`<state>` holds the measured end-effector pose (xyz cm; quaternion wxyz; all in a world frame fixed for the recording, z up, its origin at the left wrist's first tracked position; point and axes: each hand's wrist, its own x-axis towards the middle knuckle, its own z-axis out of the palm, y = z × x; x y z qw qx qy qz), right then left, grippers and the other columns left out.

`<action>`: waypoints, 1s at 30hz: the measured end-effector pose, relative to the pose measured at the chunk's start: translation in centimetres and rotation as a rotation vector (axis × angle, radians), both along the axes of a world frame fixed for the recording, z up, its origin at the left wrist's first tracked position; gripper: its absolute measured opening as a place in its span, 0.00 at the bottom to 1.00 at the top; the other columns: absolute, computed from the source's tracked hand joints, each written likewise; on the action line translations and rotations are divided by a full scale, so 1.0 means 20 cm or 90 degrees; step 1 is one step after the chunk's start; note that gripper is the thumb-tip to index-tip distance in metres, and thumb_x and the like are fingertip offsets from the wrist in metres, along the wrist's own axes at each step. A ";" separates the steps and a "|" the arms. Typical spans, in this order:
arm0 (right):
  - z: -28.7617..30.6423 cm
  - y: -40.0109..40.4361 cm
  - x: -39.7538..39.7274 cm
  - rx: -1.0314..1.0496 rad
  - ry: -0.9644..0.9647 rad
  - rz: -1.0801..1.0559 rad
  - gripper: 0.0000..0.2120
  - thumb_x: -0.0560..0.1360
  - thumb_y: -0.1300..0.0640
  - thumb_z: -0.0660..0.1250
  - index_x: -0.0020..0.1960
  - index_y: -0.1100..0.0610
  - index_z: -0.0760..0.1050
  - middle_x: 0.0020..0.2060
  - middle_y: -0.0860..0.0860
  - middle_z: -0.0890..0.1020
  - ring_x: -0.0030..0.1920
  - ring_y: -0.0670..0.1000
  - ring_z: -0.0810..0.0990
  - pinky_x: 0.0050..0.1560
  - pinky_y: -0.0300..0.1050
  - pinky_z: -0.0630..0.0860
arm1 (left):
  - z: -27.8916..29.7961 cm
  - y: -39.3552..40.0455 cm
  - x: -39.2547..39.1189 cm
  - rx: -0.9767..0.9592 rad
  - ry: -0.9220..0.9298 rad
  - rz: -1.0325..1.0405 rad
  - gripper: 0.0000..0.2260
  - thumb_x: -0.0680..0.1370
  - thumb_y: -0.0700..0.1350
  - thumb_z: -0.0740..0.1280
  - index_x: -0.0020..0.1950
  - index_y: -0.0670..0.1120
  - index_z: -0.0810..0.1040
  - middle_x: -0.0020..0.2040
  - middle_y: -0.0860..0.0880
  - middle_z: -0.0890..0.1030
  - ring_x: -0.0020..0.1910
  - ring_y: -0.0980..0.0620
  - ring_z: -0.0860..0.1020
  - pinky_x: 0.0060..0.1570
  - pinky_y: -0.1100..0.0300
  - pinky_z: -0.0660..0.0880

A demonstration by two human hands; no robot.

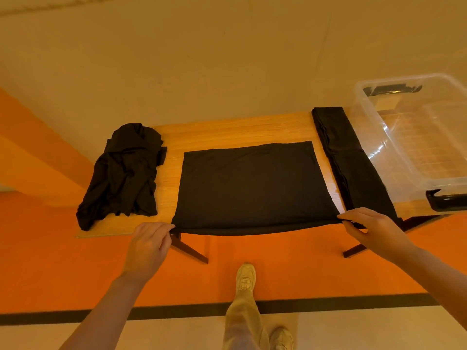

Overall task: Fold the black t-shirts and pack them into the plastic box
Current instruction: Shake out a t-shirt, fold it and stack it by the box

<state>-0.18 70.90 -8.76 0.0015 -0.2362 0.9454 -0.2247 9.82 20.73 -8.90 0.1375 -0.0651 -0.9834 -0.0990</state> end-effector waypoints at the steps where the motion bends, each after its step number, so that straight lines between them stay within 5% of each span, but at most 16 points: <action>1: 0.01 0.00 -0.01 -0.015 -0.023 -0.013 0.16 0.69 0.68 0.73 0.55 0.57 0.80 0.45 0.48 0.81 0.44 0.45 0.82 0.45 0.31 0.77 | 0.02 0.00 -0.01 0.028 0.000 0.018 0.13 0.77 0.45 0.59 0.52 0.42 0.81 0.45 0.48 0.82 0.47 0.51 0.79 0.56 0.54 0.70; 5: 0.09 -0.03 -0.06 -0.111 -0.088 -0.090 0.15 0.71 0.70 0.71 0.53 0.55 0.78 0.41 0.42 0.79 0.49 0.36 0.79 0.47 0.24 0.73 | 0.09 0.02 -0.07 0.190 -0.003 0.089 0.08 0.77 0.35 0.66 0.54 0.40 0.81 0.44 0.50 0.79 0.42 0.51 0.77 0.49 0.50 0.75; 10: 0.16 -0.09 -0.21 -0.191 -0.171 -0.187 0.11 0.75 0.64 0.68 0.53 0.52 0.78 0.41 0.44 0.82 0.44 0.38 0.81 0.41 0.31 0.75 | 0.18 0.02 -0.24 0.312 -0.018 0.178 0.09 0.79 0.37 0.64 0.59 0.40 0.79 0.47 0.46 0.79 0.39 0.57 0.76 0.35 0.70 0.71; 16: 0.25 -0.15 -0.49 -0.275 -0.204 -0.248 0.07 0.75 0.62 0.68 0.52 0.54 0.79 0.40 0.51 0.83 0.43 0.50 0.82 0.46 0.39 0.76 | 0.26 0.01 -0.54 0.384 -0.035 0.255 0.10 0.80 0.41 0.65 0.60 0.43 0.79 0.47 0.50 0.79 0.42 0.64 0.75 0.42 0.72 0.69; 23: 0.34 -0.28 -0.87 -0.284 -0.235 -0.323 0.05 0.76 0.60 0.68 0.50 0.53 0.79 0.42 0.49 0.82 0.44 0.46 0.80 0.50 0.41 0.75 | 0.32 -0.04 -0.95 0.390 -0.075 0.294 0.11 0.80 0.42 0.64 0.61 0.43 0.79 0.50 0.52 0.78 0.47 0.59 0.74 0.48 0.68 0.67; 30: 0.34 -0.41 -1.19 -0.273 -0.265 -0.426 0.07 0.76 0.58 0.68 0.54 0.56 0.79 0.41 0.46 0.79 0.41 0.42 0.76 0.39 0.34 0.69 | 0.32 -0.11 -1.32 0.407 -0.143 0.304 0.09 0.79 0.43 0.67 0.57 0.42 0.80 0.47 0.49 0.79 0.47 0.54 0.76 0.49 0.61 0.71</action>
